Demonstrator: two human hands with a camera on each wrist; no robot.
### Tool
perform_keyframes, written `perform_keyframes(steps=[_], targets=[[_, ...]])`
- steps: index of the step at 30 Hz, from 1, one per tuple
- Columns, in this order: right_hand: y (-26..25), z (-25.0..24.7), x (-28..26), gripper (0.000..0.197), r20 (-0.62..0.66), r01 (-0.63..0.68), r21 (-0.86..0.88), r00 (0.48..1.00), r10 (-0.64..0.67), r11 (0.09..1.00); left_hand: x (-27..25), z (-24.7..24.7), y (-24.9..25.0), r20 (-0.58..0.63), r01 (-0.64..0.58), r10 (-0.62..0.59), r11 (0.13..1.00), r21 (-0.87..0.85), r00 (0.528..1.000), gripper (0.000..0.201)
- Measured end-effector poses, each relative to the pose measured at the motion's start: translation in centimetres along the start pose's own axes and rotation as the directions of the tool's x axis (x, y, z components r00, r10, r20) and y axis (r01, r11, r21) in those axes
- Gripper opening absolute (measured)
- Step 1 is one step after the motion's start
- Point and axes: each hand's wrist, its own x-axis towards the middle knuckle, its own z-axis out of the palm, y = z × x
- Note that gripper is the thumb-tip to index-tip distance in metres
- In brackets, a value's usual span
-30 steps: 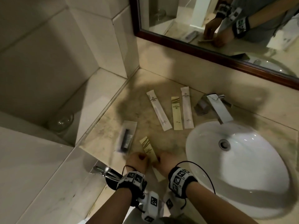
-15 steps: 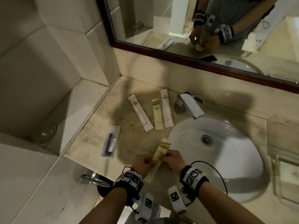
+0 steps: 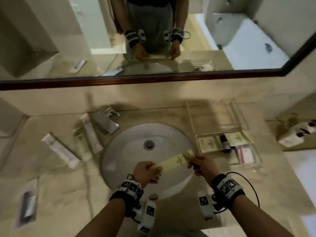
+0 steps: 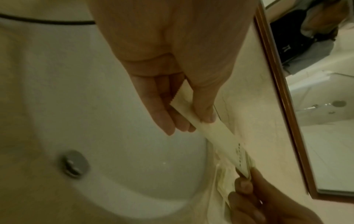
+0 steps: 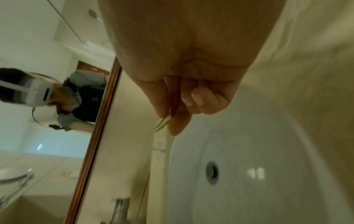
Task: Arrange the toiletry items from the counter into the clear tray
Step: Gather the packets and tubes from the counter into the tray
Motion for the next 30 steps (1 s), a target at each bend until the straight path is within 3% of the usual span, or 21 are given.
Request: perform_keyframes(steps=[6,8,11,15,20,30], targets=[[1.0,-11.4,0.4,0.024,-0.224,0.031,-0.087,0.973,-0.05,0.996,4.0,9.6,4.0,0.058,-0.007,0.004,0.999,0.049,0.998,0.008],[1.3,-14.4,0.4,0.024,-0.295,0.012,-0.139,0.954,-0.053,0.99,5.4,12.1,4.4,0.047,-0.008,-0.002,0.98,0.199,0.999,0.012],[1.6,-17.8,1.1,0.022,-0.366,-0.1,-0.301,0.93,-0.018,0.948,6.9,14.4,5.2,0.099,-0.087,0.04,0.843,0.53,0.994,0.025],[1.3,-19.4,2.5,0.027,-0.386,-0.23,-0.526,0.923,0.011,0.819,8.2,16.1,6.2,0.153,-0.162,0.072,0.654,0.739,0.986,0.035],[0.9,-19.5,4.0,0.026,-0.373,-0.275,-0.736,0.927,-0.032,0.618,8.6,17.3,7.0,0.158,-0.23,0.193,0.44,0.868,0.968,0.029],[0.6,-19.6,5.9,0.026,-0.368,-0.286,-0.843,0.924,-0.101,0.456,9.2,19.2,7.8,0.266,-0.307,0.229,0.167,0.937,0.936,0.025]])
